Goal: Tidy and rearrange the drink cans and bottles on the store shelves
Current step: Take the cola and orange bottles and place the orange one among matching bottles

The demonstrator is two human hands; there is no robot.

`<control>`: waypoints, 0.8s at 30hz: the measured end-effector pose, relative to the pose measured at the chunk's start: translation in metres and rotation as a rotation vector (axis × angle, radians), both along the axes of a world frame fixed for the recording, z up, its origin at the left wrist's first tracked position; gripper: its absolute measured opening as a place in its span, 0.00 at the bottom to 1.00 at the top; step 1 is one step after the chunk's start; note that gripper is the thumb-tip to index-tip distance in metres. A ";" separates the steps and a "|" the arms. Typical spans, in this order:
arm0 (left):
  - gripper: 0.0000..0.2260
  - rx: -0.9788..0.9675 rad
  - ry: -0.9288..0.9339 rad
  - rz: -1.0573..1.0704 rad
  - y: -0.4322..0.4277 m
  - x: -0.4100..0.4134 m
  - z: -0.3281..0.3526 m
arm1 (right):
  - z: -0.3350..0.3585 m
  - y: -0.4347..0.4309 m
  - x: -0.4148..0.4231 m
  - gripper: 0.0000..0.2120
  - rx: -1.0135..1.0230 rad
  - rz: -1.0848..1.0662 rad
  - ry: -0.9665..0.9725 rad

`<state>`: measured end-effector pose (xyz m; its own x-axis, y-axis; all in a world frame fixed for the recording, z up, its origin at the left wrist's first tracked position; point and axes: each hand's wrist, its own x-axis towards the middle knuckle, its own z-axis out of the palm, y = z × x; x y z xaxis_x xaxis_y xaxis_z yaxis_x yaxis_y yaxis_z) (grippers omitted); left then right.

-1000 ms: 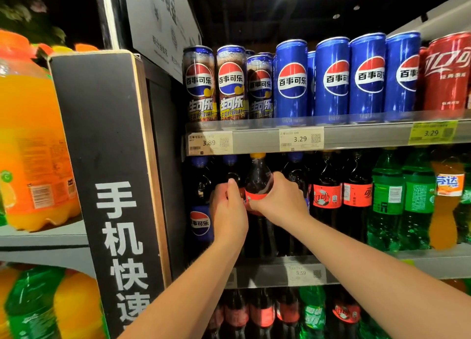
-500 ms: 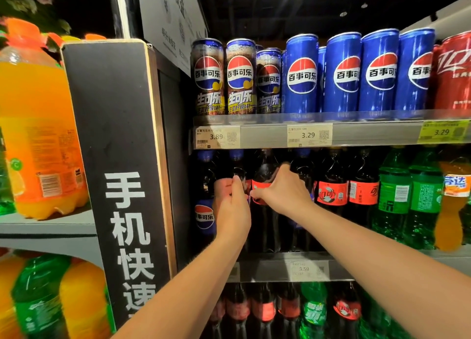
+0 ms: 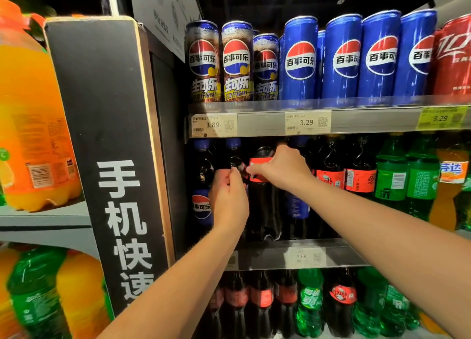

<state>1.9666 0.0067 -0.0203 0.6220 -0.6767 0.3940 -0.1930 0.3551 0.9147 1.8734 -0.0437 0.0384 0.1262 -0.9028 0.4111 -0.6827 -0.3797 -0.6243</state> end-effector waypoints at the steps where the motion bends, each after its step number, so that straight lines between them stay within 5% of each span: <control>1: 0.09 -0.011 0.007 0.003 0.000 0.000 0.000 | 0.001 0.001 0.000 0.32 0.002 0.004 0.014; 24: 0.14 0.099 0.003 -0.135 0.010 -0.008 -0.010 | -0.030 0.020 -0.012 0.24 0.067 0.146 -0.052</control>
